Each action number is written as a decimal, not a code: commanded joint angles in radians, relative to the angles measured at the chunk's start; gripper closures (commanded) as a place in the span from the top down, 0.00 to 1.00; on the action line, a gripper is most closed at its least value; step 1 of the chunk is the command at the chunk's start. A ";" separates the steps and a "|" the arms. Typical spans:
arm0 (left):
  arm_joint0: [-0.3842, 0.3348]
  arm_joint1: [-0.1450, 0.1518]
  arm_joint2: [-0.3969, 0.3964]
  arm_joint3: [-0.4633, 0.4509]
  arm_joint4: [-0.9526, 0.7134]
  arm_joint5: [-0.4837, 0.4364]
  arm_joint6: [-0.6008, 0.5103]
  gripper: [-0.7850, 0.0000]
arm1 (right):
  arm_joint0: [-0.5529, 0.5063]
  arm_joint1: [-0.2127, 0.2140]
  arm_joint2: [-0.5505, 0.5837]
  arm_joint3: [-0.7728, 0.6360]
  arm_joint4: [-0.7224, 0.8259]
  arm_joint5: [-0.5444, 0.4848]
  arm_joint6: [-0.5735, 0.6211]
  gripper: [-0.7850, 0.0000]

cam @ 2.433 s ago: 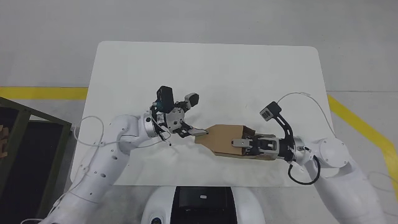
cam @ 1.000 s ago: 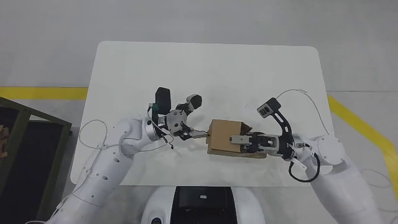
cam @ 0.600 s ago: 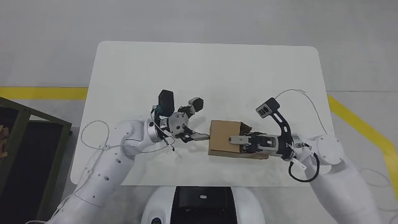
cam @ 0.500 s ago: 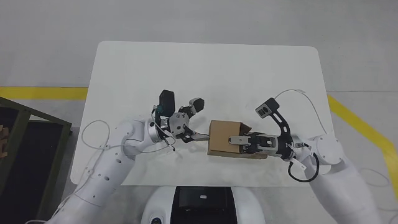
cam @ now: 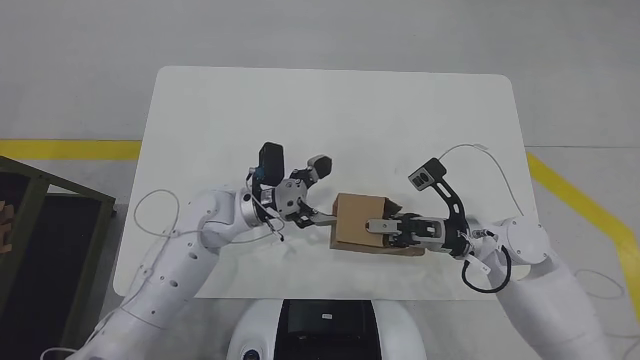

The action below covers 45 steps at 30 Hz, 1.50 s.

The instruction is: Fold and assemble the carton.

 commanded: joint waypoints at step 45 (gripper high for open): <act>0.135 0.173 -0.040 -0.095 0.286 0.000 0.035 1.00 | 0.201 -0.070 -0.289 0.376 -0.204 -0.213 0.001 0.00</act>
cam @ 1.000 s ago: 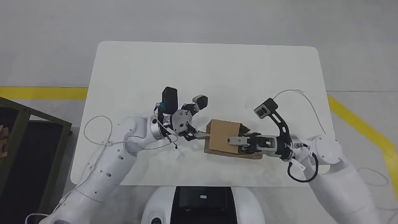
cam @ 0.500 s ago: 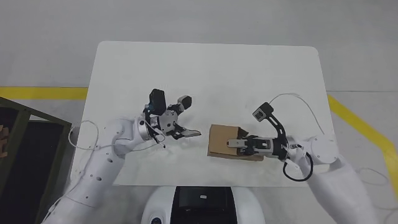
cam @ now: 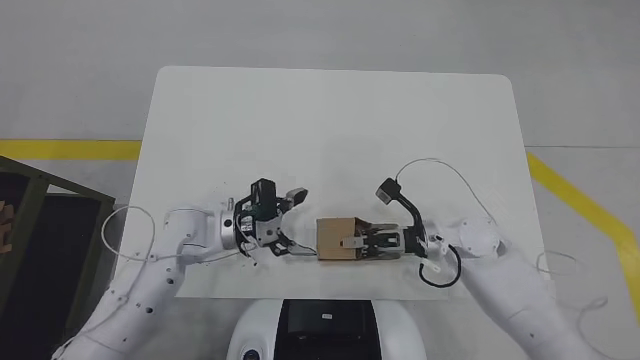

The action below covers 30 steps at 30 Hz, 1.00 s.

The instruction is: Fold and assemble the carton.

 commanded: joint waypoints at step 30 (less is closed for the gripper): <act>-0.154 0.045 0.157 0.108 0.415 0.049 0.315 1.00 | 0.042 -0.001 0.095 -0.001 -0.011 0.031 -0.071 1.00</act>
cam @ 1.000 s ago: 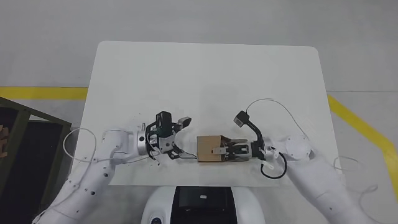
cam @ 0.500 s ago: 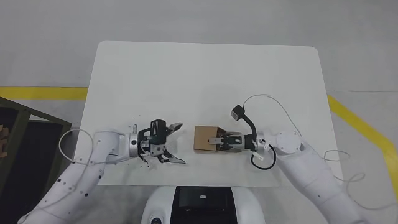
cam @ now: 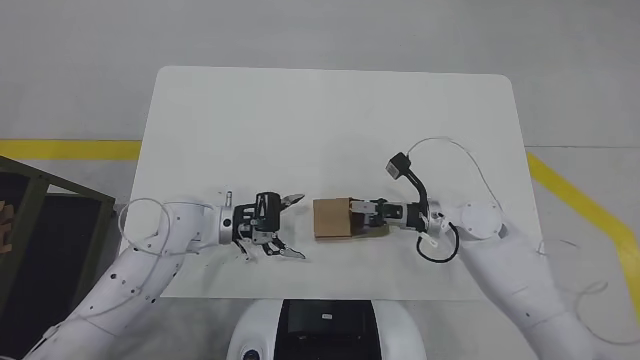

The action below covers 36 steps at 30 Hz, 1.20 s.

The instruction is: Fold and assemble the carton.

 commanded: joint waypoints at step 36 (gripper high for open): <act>-0.153 -0.130 0.197 0.168 -0.123 0.129 -0.069 1.00 | -0.213 0.035 0.107 -0.111 0.042 -0.039 -0.017 1.00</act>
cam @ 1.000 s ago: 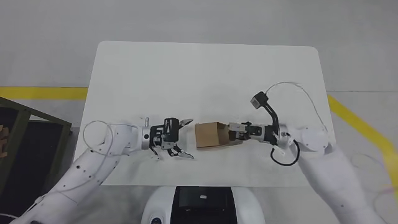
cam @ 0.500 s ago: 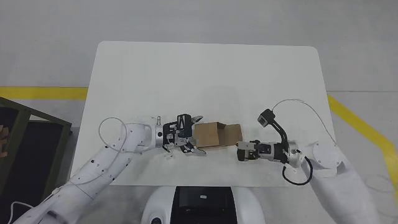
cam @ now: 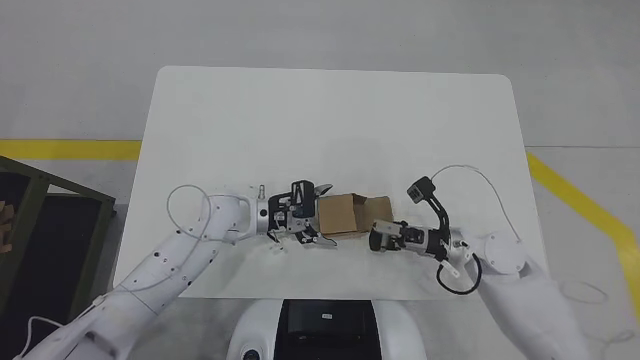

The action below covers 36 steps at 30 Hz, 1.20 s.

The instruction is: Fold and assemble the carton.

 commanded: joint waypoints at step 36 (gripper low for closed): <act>-0.010 -0.014 -0.020 0.026 0.029 -0.072 0.015 1.00 | 0.235 -0.095 -0.216 0.256 0.130 -0.155 0.040 1.00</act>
